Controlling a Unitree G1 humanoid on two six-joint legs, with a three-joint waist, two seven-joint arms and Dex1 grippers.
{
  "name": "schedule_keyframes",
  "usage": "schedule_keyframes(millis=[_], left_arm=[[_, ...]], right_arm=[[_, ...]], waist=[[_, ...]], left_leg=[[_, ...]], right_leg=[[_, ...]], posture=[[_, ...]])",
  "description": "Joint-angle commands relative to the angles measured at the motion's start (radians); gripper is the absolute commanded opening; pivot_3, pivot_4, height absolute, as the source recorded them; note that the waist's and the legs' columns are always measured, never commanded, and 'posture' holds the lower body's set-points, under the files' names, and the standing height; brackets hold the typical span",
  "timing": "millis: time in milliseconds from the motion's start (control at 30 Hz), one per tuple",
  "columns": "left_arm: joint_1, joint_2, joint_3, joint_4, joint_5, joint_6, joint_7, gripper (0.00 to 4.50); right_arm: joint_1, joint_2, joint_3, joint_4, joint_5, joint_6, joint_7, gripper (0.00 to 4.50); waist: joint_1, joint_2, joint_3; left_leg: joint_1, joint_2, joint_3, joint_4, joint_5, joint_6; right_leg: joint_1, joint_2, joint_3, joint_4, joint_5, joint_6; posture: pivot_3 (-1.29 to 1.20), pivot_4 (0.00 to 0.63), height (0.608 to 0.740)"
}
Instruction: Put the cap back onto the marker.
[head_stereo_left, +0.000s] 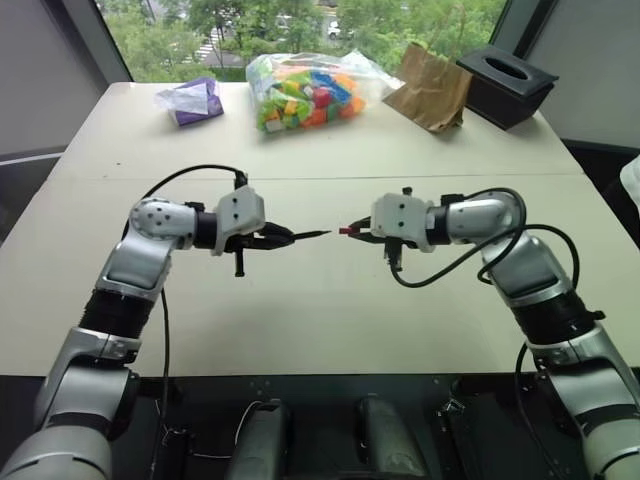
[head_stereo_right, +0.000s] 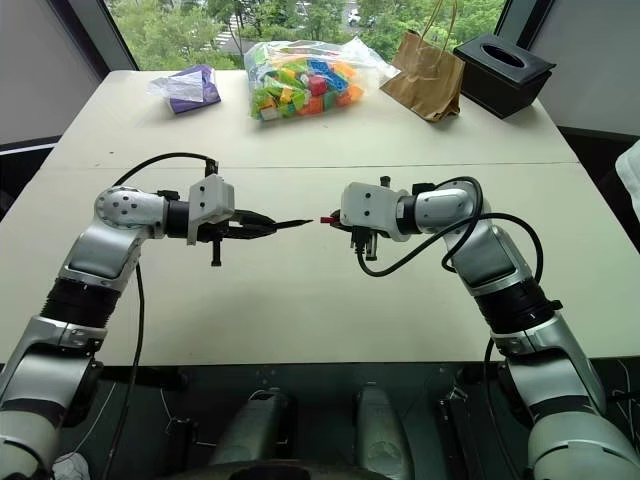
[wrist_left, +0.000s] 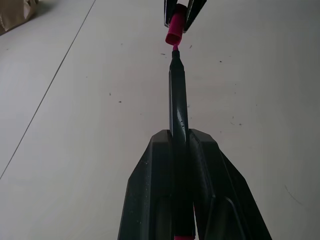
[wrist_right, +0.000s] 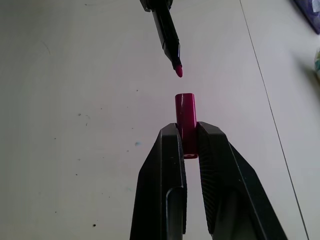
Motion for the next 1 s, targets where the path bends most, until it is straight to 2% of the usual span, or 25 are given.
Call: schedule_keyframes(millis=[33, 1000], left_arm=[[-0.013, 0.01, 0.017, -0.039, -0.011, -0.008, -0.003, 0.0], [-0.029, -0.001, -0.008, -0.028, 0.001, -0.045, -0.039, 0.0]], right_arm=[[-0.01, 0.004, -0.02, -0.027, 0.012, -0.006, -0.008, 0.03], [-0.02, 0.051, 0.027, -0.1, 0.023, 0.024, 0.021, 0.03]], waist=[[0.0, 0.0, 0.0], [0.0, 0.0, 0.0]], left_leg=[[0.0, 0.0, 0.0, 0.0, 0.0, 0.0], [0.0, 0.0, 0.0, 0.0, 0.0, 0.0]], right_leg=[[0.0, 0.0, 0.0, 0.0, 0.0, 0.0], [0.0, 0.0, 0.0, 0.0, 0.0, 0.0]], posture=[[0.0, 0.15, 0.74], [0.0, 0.15, 0.74]])
